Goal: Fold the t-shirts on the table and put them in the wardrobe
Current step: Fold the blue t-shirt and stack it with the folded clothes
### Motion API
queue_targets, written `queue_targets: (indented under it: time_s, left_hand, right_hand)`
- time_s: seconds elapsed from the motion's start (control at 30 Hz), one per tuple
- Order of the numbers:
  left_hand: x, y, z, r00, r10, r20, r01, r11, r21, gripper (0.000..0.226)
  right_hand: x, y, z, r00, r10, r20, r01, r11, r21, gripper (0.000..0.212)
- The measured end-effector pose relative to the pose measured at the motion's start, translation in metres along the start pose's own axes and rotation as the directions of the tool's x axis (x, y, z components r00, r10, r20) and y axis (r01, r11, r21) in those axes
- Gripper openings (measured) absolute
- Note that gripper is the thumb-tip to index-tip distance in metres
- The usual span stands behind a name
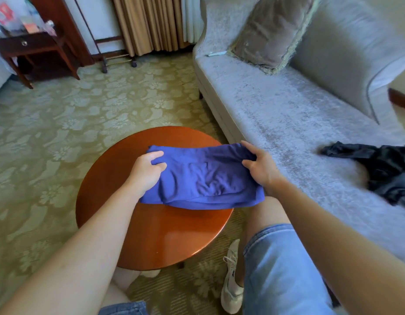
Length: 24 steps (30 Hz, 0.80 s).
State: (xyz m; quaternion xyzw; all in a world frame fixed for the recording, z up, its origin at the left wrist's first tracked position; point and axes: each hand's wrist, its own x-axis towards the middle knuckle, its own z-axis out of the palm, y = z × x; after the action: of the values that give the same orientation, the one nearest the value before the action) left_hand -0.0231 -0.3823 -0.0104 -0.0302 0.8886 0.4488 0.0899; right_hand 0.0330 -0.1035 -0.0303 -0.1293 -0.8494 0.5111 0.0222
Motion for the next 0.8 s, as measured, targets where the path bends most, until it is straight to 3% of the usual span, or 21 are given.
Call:
queue_targets:
  time_s: [0.23,0.4,0.6,0.8]
  left_hand:
    - [-0.033,0.079,0.048,0.964,0.219,0.153,-0.208,0.974,-0.085,0.056]
    - [-0.081,0.133,0.107,0.87,0.384,0.311,-0.347,0.923,-0.168,0.064]
    - [-0.162,0.181,0.181,0.711,0.512,0.482,-0.457,0.857,-0.238,0.069]
    - [-0.26,0.222,0.245,0.535,0.578,0.616,-0.541,0.794,-0.275,0.072]
  right_hand:
    - [-0.076,-0.001,-0.11,0.971,-0.018,-0.238,0.009,0.999,-0.037,0.058]
    - [-0.157,0.01,-0.189,0.908,0.016,-0.419,-0.05,0.996,-0.071,0.054]
    - [-0.282,0.048,-0.26,0.748,0.1,-0.656,-0.158,0.987,-0.03,0.054]
    - [-0.398,0.079,-0.312,0.577,0.2,-0.792,-0.259,0.964,0.055,0.052]
